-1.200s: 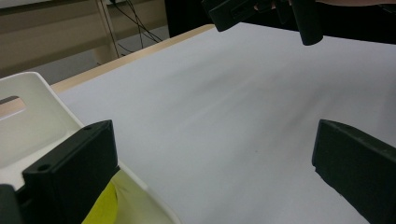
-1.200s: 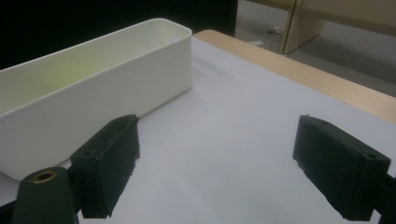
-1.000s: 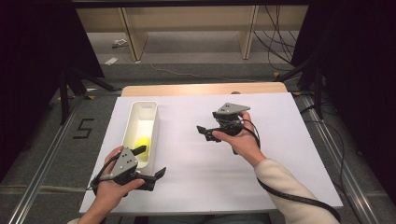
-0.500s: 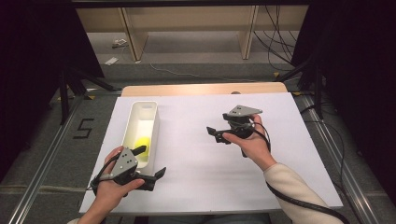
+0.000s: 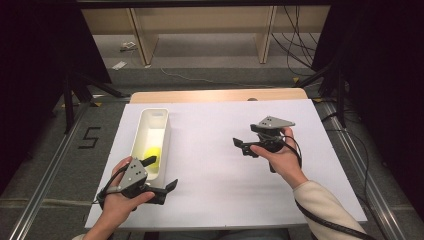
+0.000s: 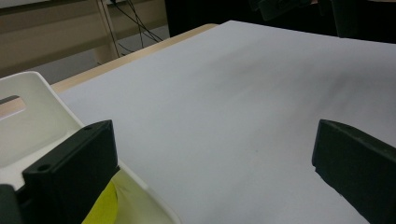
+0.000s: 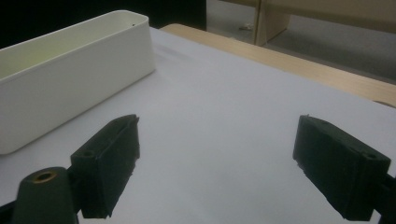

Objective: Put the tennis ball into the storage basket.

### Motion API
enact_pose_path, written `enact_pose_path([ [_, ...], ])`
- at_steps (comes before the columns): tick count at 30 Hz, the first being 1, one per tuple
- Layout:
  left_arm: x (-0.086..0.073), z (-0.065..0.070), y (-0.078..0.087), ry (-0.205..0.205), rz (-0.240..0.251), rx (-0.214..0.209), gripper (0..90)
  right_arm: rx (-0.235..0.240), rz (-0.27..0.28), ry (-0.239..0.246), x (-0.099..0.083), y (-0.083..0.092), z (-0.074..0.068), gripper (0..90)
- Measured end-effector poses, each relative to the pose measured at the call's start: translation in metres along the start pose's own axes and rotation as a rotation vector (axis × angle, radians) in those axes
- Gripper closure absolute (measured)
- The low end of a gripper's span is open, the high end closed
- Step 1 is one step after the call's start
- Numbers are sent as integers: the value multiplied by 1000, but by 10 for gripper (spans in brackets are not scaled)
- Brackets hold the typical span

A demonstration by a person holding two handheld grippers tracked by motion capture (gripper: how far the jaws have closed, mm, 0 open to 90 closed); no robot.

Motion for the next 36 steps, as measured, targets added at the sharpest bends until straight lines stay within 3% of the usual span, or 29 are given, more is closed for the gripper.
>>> enact_pose_path([
  [36, 0, 0, 1, 1, 2, 5, 0, -73, -2, -34, -31, 43, 32, 155],
])
Point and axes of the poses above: each handheld gripper's, and its own axes: y roughly backward along the jaws, x roughly out of its top, z roughly to its right, the point moved 2 cm from there along -y, roughly forward along the jaws, and after that the axes turned 11 degrees about -x, right-handed, at the moved point
